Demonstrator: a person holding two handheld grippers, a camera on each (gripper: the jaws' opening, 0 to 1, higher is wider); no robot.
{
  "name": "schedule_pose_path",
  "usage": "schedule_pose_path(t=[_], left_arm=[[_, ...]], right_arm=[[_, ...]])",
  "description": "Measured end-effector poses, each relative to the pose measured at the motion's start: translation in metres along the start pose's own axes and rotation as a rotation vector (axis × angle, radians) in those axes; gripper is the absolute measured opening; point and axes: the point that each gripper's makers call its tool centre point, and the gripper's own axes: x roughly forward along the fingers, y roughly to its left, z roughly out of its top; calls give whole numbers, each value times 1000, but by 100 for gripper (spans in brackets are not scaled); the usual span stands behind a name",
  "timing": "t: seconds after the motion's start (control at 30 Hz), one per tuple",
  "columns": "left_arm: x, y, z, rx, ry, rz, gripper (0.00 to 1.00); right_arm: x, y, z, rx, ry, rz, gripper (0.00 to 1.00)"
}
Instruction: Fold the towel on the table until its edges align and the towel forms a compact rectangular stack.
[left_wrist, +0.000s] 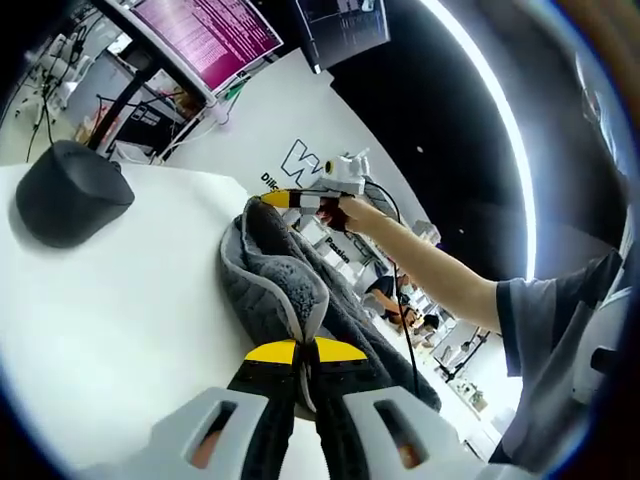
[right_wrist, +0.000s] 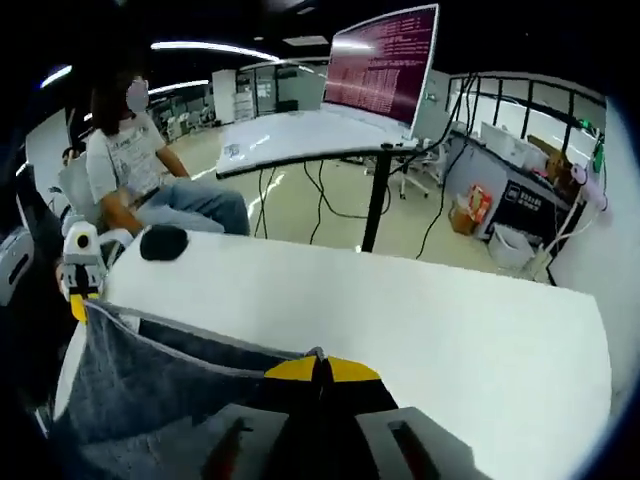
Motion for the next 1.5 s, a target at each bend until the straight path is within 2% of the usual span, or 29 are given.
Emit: schedule_pose_path(t=[0.03, 0.2, 0.33, 0.4, 0.47, 0.6, 0.67, 0.73, 0.77, 0.83, 0.93, 1.0, 1.1, 1.2, 1.37, 1.5], left_arm=[[0, 0, 0, -2, 0, 0, 6], [0, 0, 0, 0, -2, 1, 6], [0, 0, 0, 3, -2, 2, 6], [0, 0, 0, 6, -2, 3, 6], [0, 0, 0, 7, -3, 4, 6], [0, 0, 0, 7, -3, 5, 6], [0, 0, 0, 6, -2, 5, 6], [0, 1, 0, 6, -1, 6, 6], [0, 1, 0, 6, -1, 6, 6], [0, 1, 1, 7, -1, 7, 6], [0, 2, 1, 12, -2, 12, 6], [1, 2, 1, 16, -2, 15, 6], [1, 2, 1, 20, -1, 18, 6], [1, 2, 0, 21, -1, 19, 6], [1, 2, 0, 22, -1, 18, 6], [1, 2, 0, 22, -2, 16, 6]], right_arm=[[4, -2, -7, -8, 35, -11, 2], [7, -7, -8, 7, 4, -43, 2], [7, -8, -13, 14, 6, -44, 2], [5, -10, -9, 74, -38, -36, 3], [4, -15, -7, 96, -78, -43, 4], [2, -15, -3, 166, -145, -2, 12], [1, -28, -7, 185, -136, 13, 19], [2, -28, -13, 173, -106, 30, 18], [2, -38, -16, 173, -97, 36, 18], [1, -41, -20, 170, -91, 55, 18], [1, -44, -23, 169, -78, 60, 17], [1, -45, -29, 160, -38, 72, 14], [-1, -46, -33, 150, -18, 90, 10], [-5, -45, -34, 136, -10, 89, 4], [-12, -50, -30, 120, -9, 78, 3], [-17, -58, -23, 68, -17, 38, 3]])
